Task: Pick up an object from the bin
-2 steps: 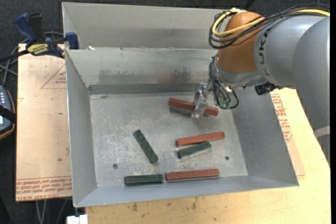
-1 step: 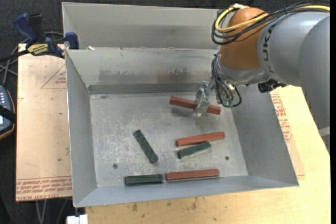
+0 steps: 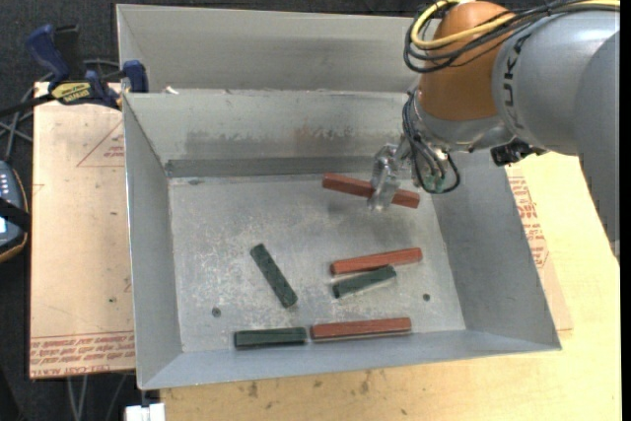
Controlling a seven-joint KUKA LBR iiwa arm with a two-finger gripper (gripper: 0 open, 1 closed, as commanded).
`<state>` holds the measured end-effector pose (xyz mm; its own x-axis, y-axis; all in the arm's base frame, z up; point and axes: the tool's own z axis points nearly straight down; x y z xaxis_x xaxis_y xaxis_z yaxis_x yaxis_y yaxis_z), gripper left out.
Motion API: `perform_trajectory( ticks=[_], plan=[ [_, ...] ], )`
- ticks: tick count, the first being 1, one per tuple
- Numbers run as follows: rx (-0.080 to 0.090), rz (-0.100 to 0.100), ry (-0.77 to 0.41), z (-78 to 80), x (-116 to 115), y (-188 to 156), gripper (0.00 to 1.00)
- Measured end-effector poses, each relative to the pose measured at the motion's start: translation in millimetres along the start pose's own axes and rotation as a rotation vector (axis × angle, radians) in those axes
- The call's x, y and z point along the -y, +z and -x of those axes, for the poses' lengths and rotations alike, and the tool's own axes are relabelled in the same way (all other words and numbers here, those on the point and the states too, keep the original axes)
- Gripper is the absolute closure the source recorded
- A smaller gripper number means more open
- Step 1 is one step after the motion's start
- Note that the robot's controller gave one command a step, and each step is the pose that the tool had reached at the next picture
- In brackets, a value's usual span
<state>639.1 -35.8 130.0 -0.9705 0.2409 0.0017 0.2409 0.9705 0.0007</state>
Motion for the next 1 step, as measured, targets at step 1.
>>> perform_trajectory(
  ticks=[1],
  plan=[
    [0.003, 0.0, 0.0, 0.4, -0.1, -17.2, 1.0]
  ],
)
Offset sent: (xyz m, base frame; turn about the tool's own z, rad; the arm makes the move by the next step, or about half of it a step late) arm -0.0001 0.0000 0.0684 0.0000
